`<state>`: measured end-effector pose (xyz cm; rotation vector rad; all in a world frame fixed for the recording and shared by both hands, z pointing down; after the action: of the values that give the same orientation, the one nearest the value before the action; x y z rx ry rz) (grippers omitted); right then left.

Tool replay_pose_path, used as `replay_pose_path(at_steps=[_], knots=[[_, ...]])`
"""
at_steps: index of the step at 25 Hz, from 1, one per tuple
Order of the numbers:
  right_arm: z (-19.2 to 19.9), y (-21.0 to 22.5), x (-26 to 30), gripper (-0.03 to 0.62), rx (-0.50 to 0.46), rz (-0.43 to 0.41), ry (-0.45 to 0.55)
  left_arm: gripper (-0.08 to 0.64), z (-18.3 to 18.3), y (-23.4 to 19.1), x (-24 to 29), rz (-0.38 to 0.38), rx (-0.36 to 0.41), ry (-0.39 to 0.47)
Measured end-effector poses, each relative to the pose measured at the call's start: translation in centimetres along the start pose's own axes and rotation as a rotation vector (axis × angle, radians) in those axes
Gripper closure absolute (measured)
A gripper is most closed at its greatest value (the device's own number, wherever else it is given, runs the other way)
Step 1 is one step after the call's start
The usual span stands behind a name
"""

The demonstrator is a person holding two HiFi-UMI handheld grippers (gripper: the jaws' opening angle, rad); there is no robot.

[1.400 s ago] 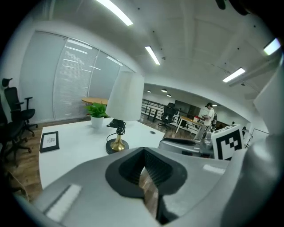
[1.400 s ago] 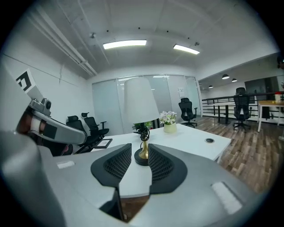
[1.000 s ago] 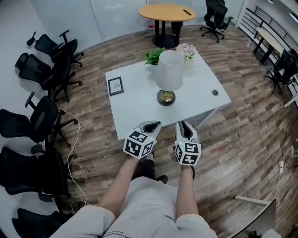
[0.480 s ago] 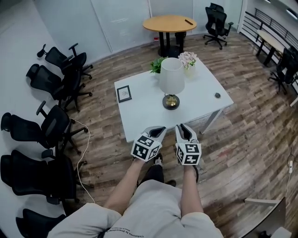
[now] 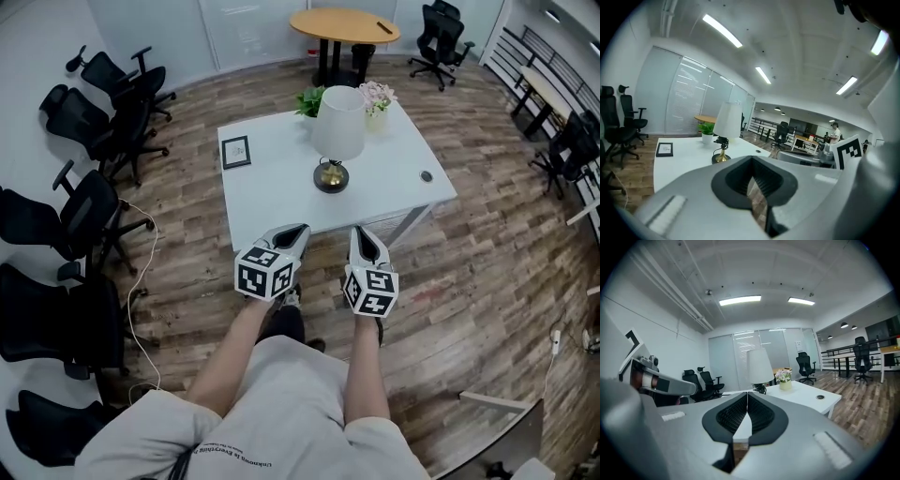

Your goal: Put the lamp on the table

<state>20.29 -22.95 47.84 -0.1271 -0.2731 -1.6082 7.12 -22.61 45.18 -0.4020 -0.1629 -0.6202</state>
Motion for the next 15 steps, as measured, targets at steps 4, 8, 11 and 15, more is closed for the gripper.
replay_pose_path(at_steps=[4, 8, 11, 15], knots=[[0.9, 0.1, 0.1, 0.566, -0.01, 0.01, -0.041, 0.56, 0.3, -0.3, -0.2, 0.009, 0.004, -0.017], [1.4, 0.1, 0.3, 0.568, -0.018, 0.005, -0.072, 0.558, 0.5, 0.2, 0.2, 0.025, 0.017, -0.032], [1.3, -0.1, 0.5, 0.569, -0.019, -0.002, -0.079, 0.558, 0.6, -0.3, 0.2, 0.037, 0.008, -0.041], [2.0, 0.4, 0.7, 0.569, -0.004, 0.013, -0.104, 0.558, 1.8, -1.5, -0.1, 0.029, -0.019, -0.065]])
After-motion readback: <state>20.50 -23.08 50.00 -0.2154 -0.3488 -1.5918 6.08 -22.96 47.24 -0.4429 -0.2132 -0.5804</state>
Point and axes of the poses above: the fingertips, and each gripper's own axes: x forward along the fingers, y to its right, z out of its underside, the point moved 2 cm from there along -x, backward along the fingers, and after that the axes turned 14 degrees about z, right-handed, at the moved point
